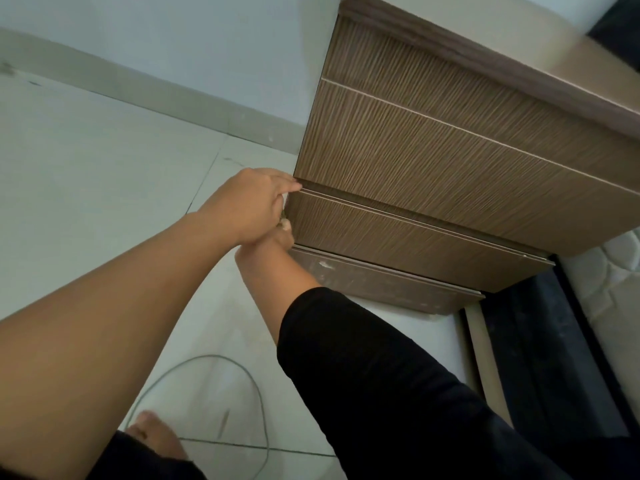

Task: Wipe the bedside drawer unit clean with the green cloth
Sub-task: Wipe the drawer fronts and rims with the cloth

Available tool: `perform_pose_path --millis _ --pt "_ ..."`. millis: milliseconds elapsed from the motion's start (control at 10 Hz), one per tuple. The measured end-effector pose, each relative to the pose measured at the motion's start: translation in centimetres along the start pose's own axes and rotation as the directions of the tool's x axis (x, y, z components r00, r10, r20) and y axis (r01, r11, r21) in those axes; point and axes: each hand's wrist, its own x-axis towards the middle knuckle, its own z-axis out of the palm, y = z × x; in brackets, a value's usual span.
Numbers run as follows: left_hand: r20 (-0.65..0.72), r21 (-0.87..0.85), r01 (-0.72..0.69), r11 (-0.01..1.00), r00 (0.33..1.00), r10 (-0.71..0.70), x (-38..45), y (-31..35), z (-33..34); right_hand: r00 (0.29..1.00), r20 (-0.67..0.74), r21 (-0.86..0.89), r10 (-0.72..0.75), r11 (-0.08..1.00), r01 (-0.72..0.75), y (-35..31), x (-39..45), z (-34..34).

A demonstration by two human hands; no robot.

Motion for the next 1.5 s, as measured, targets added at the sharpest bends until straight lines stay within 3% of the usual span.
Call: perform_pose_path --millis 100,200,300,500,600,800,1100,1300,1500 --pt "0.000 -0.009 0.092 0.996 0.996 -0.092 -0.3 -0.4 -0.1 0.981 0.161 0.568 0.112 0.802 -0.185 -1.4 0.5 1.7" --pt "0.040 -0.035 0.216 0.976 0.976 -0.215 -0.5 -0.9 0.6 0.990 0.113 0.307 0.079 0.945 -0.110 -1.0 -1.2 -0.5" --pt "0.138 0.029 0.288 0.957 0.947 -0.289 -0.8 -1.4 1.7 0.973 0.165 0.159 0.163 0.969 -0.190 1.1 -1.6 -2.2" --pt "0.477 0.220 0.272 0.937 0.807 -0.347 -2.3 -0.2 4.7 0.975 0.106 -0.252 0.195 0.954 -0.164 7.4 -0.9 -5.2" --pt "0.509 0.242 0.272 0.931 0.781 -0.361 -2.4 0.1 5.6 0.971 0.136 -0.350 0.199 0.926 -0.141 8.2 -0.4 -5.5" --pt "0.522 0.278 0.270 0.922 0.763 -0.380 -2.1 0.1 6.7 0.975 0.149 -0.444 0.167 0.892 -0.085 9.1 0.2 -5.5" --pt "0.524 0.302 0.255 0.919 0.761 -0.384 -2.5 -0.2 6.3 0.980 0.146 -0.422 0.134 0.905 -0.061 9.4 0.3 -6.5" --pt "0.566 0.354 0.225 0.908 0.721 -0.399 -3.4 -0.1 6.2 0.990 0.087 -0.409 0.109 0.910 -0.064 9.1 -0.3 -7.4" --pt "0.568 0.387 0.240 0.890 0.698 -0.436 -3.4 -1.3 6.2 0.969 -0.059 -0.395 -0.239 0.897 0.197 6.5 -1.0 -8.0"
